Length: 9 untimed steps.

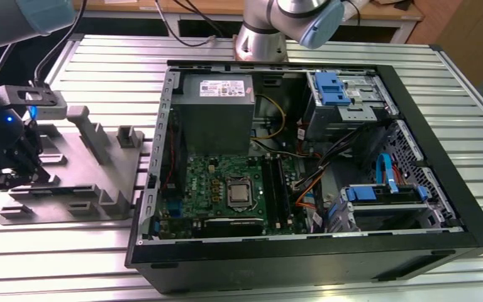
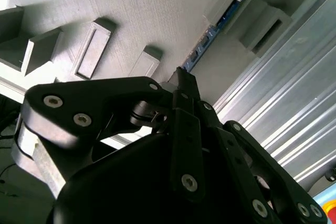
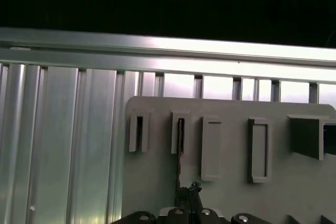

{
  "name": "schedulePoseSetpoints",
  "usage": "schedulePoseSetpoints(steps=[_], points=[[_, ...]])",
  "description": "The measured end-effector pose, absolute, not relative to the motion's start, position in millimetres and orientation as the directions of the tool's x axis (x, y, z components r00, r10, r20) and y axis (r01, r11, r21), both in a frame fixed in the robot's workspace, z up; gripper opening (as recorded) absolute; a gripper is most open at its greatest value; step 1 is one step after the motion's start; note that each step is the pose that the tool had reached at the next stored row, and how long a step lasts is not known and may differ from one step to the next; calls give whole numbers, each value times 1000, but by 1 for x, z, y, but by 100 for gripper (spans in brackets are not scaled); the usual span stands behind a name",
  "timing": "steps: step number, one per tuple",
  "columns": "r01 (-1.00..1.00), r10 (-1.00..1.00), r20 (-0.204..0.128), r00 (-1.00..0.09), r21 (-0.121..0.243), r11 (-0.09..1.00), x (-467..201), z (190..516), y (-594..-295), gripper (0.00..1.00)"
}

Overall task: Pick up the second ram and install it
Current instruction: 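Pick up the second ram and move it above second insertion slot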

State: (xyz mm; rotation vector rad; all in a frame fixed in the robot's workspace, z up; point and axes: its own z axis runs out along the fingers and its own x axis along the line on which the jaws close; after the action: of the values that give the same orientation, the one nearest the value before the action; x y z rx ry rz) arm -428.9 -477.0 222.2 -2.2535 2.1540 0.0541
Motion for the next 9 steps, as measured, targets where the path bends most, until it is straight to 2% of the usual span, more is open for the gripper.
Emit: schedulePoseSetpoints(steps=[9], points=[[-998,-998,-42,55,7,-55,-432,221,-484,10]])
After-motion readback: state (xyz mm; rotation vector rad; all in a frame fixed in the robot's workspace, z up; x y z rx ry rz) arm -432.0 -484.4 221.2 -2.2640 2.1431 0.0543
